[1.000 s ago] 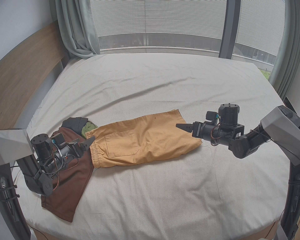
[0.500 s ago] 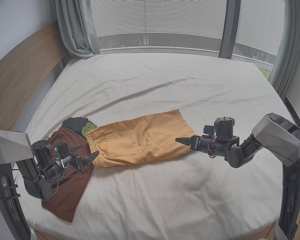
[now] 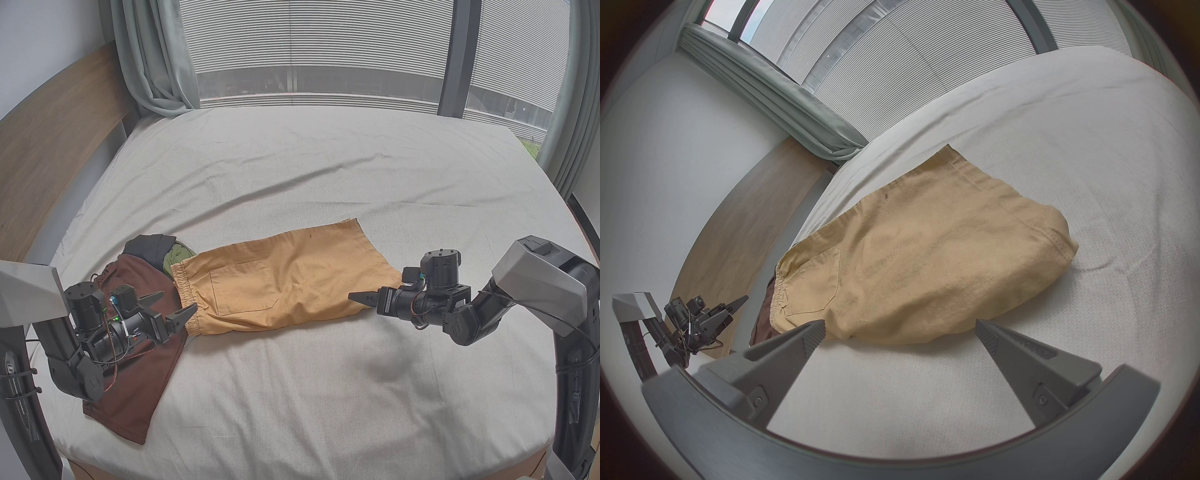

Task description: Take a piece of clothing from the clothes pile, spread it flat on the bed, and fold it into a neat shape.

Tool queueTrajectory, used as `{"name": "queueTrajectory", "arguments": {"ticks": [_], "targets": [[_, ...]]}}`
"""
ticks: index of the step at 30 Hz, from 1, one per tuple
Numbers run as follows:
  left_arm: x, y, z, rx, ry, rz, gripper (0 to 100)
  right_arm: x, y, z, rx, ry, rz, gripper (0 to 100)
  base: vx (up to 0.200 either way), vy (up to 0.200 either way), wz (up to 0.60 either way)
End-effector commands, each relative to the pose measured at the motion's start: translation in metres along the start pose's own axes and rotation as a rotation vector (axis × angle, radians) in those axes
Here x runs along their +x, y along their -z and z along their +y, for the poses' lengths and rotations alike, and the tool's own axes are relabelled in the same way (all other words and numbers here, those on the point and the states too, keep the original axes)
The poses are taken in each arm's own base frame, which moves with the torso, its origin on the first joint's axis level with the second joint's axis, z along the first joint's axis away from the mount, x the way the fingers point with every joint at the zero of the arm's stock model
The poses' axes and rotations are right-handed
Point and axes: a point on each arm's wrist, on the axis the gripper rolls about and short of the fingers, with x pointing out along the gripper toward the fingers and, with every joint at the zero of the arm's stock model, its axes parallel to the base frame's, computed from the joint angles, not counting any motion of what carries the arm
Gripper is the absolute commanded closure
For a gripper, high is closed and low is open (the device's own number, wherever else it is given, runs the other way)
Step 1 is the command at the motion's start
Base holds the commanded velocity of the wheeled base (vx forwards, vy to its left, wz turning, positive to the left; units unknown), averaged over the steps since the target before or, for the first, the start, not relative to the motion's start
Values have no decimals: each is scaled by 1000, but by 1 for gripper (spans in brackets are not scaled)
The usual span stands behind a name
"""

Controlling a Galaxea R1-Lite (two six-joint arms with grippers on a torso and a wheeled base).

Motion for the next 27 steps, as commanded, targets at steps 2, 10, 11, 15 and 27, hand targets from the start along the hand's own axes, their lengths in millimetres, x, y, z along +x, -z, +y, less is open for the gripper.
{"name": "queueTrajectory", "arguments": {"ticks": [2,10,11,15,27], "targets": [[2,5,2,-7,-5,13,0,14,14,-10,12,12,30,0,0,0,0],[2,6,3,-10,-5,15,0,38,29,-9,8,22,41,0,0,0,0],[2,5,3,-9,-5,13,0,40,30,-7,11,17,43,0,0,0,0],[2,5,3,-8,-3,12,0,49,31,-3,38,11,29,0,0,0,0],[3,7,3,-10,-3,16,0,86,33,6,127,-3,-100,0,0,0,0]]}}
